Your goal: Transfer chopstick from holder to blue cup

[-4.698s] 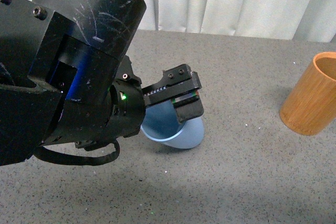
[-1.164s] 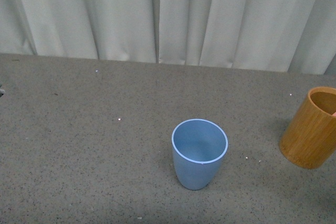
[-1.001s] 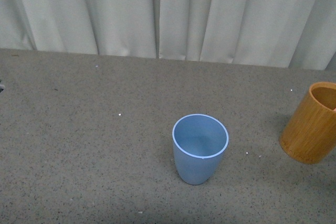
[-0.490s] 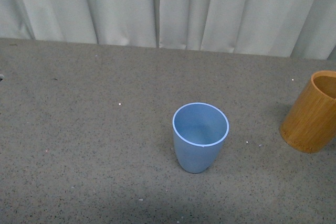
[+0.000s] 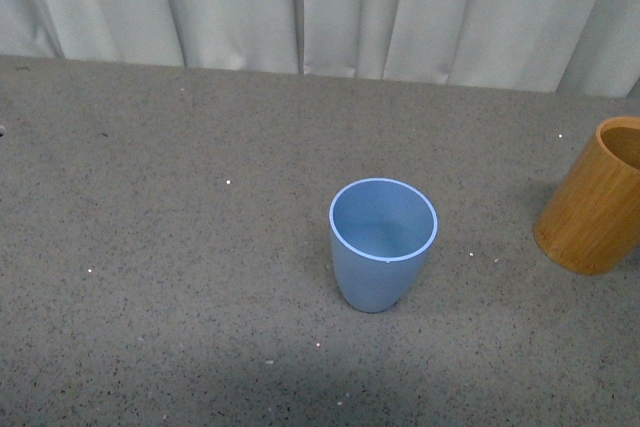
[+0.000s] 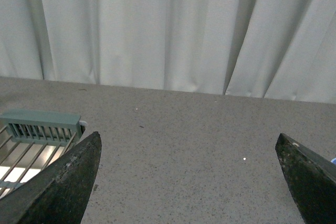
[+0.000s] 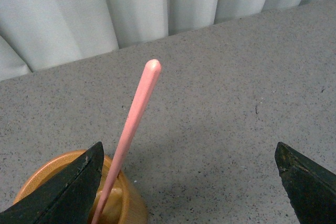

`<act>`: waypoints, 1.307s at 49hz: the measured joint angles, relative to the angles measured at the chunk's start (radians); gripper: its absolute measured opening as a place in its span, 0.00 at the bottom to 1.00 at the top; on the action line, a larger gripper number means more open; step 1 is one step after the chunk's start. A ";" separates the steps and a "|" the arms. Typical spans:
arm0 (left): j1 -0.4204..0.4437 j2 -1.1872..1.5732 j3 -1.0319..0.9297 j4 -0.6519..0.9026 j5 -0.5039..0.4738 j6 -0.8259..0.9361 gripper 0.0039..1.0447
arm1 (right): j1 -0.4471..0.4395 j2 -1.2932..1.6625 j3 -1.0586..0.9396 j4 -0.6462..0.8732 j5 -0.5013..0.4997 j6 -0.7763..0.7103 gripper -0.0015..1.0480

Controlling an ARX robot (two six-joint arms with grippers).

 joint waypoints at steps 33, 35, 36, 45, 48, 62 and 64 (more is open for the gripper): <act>0.000 0.000 0.000 0.000 0.000 0.000 0.94 | -0.002 0.119 0.050 0.045 0.039 0.048 0.91; 0.000 0.000 0.000 0.000 0.000 0.000 0.94 | -0.003 0.122 0.051 0.048 0.039 0.049 0.91; 0.000 0.000 0.000 0.000 0.000 0.000 0.94 | -0.003 0.125 0.051 0.050 0.038 0.050 0.91; 0.000 0.000 0.000 0.000 0.000 0.000 0.94 | -0.003 0.142 0.056 0.058 0.035 0.058 0.91; 0.000 0.000 0.000 0.000 0.000 0.000 0.94 | -0.003 0.146 0.059 0.058 0.034 0.059 0.91; 0.000 0.000 0.000 0.000 0.000 0.000 0.94 | -0.002 0.148 0.072 0.040 0.039 0.070 0.91; 0.000 0.000 0.000 0.000 0.000 0.000 0.94 | -0.001 0.148 0.074 0.039 0.040 0.070 0.91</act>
